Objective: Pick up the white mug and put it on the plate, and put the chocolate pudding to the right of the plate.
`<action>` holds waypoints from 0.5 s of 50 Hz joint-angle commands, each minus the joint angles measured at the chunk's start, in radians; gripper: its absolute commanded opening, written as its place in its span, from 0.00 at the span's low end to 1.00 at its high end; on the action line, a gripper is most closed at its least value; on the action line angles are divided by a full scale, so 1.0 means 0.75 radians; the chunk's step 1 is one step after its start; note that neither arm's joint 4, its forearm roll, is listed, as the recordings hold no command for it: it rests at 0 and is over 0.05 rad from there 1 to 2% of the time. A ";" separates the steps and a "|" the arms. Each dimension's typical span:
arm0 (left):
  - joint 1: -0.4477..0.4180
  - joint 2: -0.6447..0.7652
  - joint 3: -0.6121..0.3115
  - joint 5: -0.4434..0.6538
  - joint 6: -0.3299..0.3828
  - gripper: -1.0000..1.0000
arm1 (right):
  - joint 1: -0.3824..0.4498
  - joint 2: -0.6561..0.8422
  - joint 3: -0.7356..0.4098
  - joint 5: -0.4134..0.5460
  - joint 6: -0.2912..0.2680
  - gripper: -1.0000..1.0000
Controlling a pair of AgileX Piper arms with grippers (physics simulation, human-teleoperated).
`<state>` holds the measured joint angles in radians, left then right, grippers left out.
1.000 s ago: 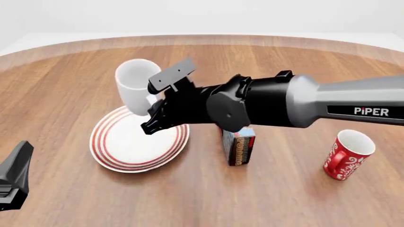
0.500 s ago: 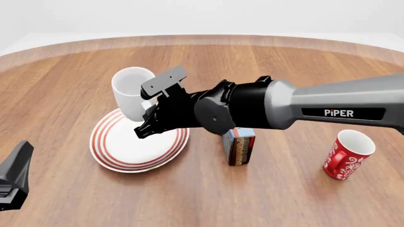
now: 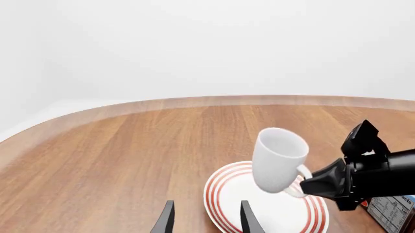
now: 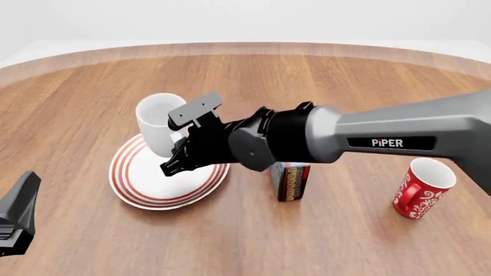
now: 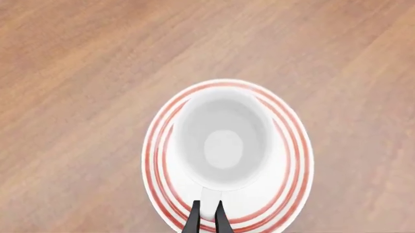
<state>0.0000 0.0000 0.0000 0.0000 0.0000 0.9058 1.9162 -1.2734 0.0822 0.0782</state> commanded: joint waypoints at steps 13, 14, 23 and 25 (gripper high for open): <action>0.000 0.000 0.000 0.000 0.000 1.00 | 0.006 0.048 -0.016 -0.001 0.040 0.00; 0.000 0.000 0.000 0.000 0.000 1.00 | 0.010 0.050 -0.014 -0.002 0.044 0.00; 0.000 0.000 0.000 0.000 0.000 1.00 | 0.015 0.072 -0.016 -0.005 0.055 0.00; 0.000 0.000 0.000 0.000 0.000 1.00 | 0.017 0.072 -0.013 -0.006 0.056 0.00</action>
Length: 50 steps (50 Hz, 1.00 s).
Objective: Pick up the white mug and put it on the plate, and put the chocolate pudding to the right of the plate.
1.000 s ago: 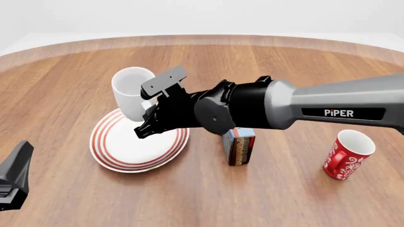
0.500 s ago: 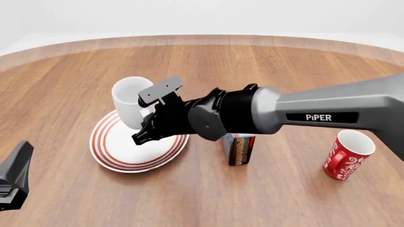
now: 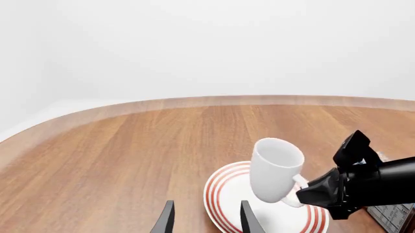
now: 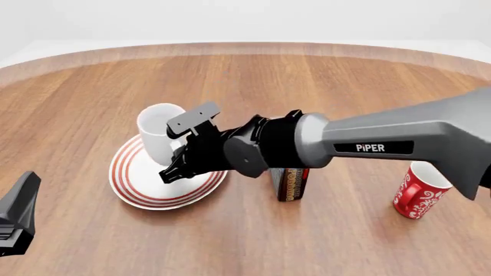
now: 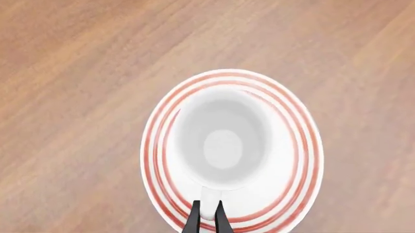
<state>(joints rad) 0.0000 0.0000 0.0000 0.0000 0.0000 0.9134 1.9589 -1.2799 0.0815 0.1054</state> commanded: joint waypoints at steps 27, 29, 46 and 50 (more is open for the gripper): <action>0.000 0.000 0.000 0.000 0.000 1.00 | 0.022 0.062 -0.003 -0.019 0.053 0.00; 0.000 0.000 0.000 0.000 0.000 1.00 | 0.022 0.066 -0.003 -0.021 0.056 0.00; 0.000 0.000 0.000 0.000 0.000 1.00 | 0.022 0.081 -0.009 -0.020 0.063 0.00; 0.000 0.000 0.000 0.000 0.000 1.00 | 0.020 0.081 -0.008 -0.021 0.063 0.00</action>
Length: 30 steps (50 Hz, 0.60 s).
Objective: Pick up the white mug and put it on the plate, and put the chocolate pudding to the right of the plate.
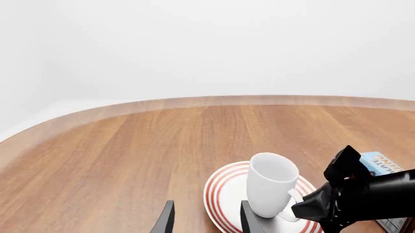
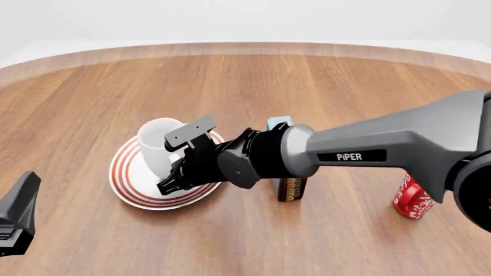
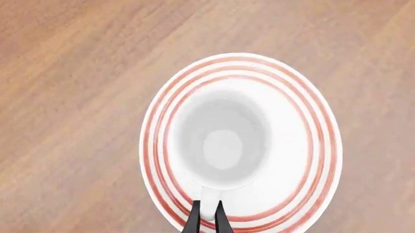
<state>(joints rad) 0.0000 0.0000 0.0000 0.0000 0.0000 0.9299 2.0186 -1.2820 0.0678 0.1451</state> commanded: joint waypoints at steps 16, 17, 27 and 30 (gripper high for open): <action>0.000 0.000 0.000 0.000 0.000 1.00 | 0.001 0.002 -0.007 -0.003 0.030 1.00; 0.000 0.000 0.000 0.000 0.000 1.00 | -0.003 0.000 -0.007 -0.003 0.029 1.00; 0.000 0.000 0.000 0.000 0.000 1.00 | -0.003 -0.009 -0.010 -0.002 0.019 1.00; 0.000 0.000 0.000 0.000 0.000 1.00 | 0.000 -0.018 -0.003 -0.005 0.017 1.00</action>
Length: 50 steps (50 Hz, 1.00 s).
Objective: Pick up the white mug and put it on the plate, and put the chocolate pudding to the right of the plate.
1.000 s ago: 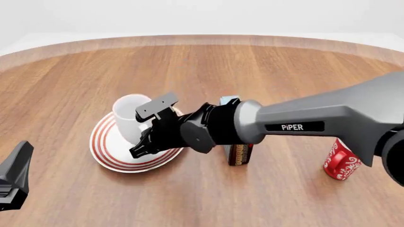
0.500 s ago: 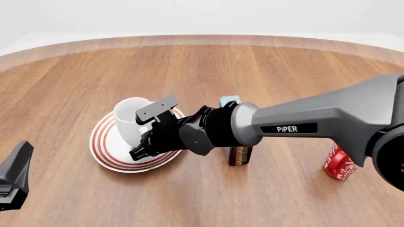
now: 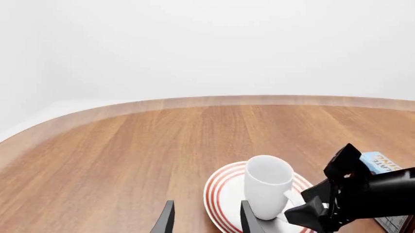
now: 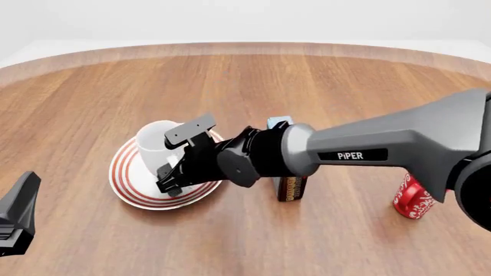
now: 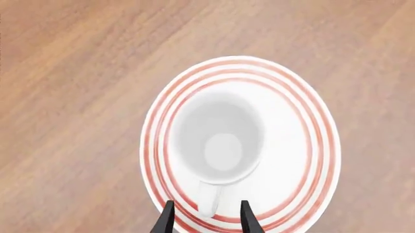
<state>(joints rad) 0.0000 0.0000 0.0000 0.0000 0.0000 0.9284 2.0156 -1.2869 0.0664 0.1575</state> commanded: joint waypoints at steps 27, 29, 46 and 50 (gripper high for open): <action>0.000 0.000 0.000 0.000 0.000 1.00 | -0.008 -0.081 0.046 0.000 -0.029 1.00; 0.000 0.000 0.000 0.000 0.000 1.00 | -0.009 -0.088 0.049 0.001 -0.031 1.00; 0.000 0.000 0.000 0.000 0.000 1.00 | -0.009 -0.145 0.091 -0.005 -0.050 1.00; 0.000 0.000 0.000 0.000 0.000 1.00 | -0.008 -0.164 0.112 -0.011 -0.050 1.00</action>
<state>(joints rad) 0.0000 0.0000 0.0000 0.0000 0.0000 0.9214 1.9206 -1.2286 0.0641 0.1249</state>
